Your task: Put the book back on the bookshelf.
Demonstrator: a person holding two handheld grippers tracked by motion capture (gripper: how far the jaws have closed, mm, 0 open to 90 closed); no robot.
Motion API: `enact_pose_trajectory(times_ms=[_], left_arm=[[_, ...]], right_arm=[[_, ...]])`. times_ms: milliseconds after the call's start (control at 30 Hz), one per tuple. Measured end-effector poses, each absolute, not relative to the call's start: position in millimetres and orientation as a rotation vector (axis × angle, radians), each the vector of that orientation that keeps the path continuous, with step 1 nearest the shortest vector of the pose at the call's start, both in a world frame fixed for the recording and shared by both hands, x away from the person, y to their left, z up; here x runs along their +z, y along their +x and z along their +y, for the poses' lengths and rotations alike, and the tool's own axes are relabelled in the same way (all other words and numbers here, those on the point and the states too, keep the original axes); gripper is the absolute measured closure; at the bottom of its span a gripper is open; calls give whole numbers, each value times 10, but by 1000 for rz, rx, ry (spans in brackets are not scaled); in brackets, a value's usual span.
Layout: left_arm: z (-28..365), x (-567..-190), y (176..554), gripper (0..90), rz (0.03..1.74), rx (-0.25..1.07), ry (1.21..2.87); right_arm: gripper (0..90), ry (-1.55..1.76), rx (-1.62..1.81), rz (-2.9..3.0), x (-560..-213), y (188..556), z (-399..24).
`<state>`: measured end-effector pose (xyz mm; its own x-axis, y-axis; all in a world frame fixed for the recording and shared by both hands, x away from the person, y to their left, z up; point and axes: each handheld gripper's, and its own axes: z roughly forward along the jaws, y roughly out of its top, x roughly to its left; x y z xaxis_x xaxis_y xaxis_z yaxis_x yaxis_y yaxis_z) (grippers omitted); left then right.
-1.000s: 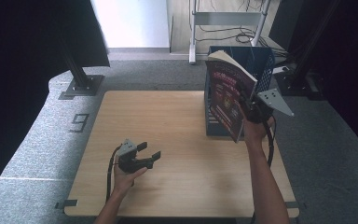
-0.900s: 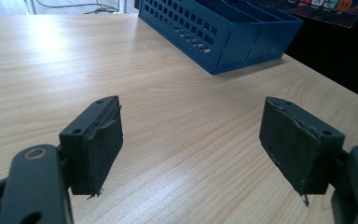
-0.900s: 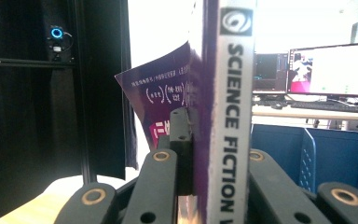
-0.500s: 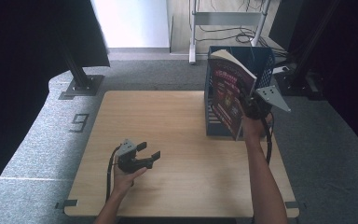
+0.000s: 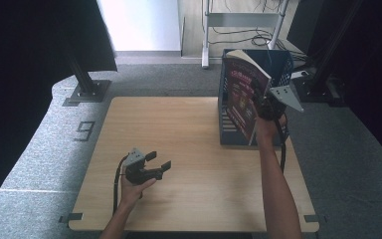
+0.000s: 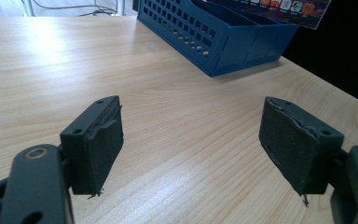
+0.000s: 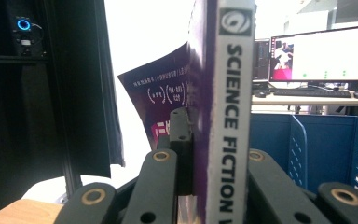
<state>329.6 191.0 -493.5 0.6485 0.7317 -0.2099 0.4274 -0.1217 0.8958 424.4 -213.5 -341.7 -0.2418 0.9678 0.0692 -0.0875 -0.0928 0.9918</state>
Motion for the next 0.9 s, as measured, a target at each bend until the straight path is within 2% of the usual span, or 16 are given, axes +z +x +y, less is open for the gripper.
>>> enact_pose_trajectory(times_ms=[900], left_arm=[[1870,-4955,3243,215,933,335,1768]], right_arm=[[812,1126,1464,1193,-3434,4449,-2092]])
